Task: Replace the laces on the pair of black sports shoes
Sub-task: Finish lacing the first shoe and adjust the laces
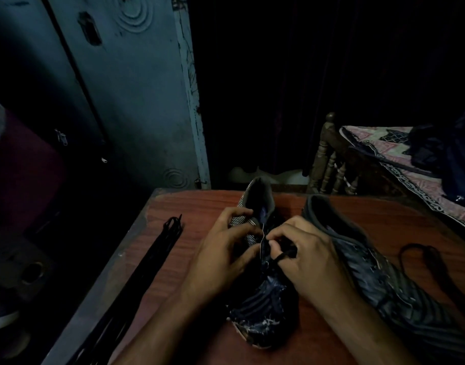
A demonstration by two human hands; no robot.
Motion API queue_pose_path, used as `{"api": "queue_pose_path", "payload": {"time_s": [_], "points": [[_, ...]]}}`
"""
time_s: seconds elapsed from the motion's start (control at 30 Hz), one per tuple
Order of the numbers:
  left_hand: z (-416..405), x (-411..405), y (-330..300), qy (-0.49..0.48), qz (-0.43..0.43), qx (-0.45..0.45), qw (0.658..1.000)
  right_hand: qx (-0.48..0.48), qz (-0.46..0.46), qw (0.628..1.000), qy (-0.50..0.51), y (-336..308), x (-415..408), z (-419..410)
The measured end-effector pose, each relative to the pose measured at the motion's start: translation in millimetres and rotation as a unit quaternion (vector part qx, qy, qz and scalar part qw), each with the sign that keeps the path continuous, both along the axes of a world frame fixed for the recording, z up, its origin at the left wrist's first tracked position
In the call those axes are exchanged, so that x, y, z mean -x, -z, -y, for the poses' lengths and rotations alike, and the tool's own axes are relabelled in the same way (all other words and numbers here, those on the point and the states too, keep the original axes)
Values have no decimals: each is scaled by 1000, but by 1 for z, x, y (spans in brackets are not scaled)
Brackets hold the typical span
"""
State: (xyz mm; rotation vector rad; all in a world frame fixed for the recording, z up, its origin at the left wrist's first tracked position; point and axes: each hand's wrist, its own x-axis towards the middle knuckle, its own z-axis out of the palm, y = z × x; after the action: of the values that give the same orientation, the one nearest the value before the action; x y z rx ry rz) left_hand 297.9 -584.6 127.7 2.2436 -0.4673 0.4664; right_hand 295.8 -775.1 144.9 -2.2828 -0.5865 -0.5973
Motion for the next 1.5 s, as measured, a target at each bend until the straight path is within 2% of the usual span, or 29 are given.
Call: {"api": "queue_pose_path", "payload": {"time_s": [0.33, 0.67, 0.87, 1.1, 1.23, 1.5], "points": [[9, 3, 0, 26, 26, 17, 999, 22, 9, 999, 22, -12, 12, -4], [11, 4, 0, 26, 18, 22, 999, 29, -46, 998, 9, -11, 11, -4], [12, 3, 1, 10, 22, 17, 1000, -17, -51, 999, -8, -13, 11, -4], [10, 2, -1, 13, 9, 30, 999, -18, -54, 998, -3, -11, 9, -3], [9, 0, 2, 18, -7, 42, 999, -21, -74, 997, 0, -10, 7, -2], [8, -2, 3, 22, -10, 45, 999, -91, -131, 987, -15, -15, 5, 2]]}}
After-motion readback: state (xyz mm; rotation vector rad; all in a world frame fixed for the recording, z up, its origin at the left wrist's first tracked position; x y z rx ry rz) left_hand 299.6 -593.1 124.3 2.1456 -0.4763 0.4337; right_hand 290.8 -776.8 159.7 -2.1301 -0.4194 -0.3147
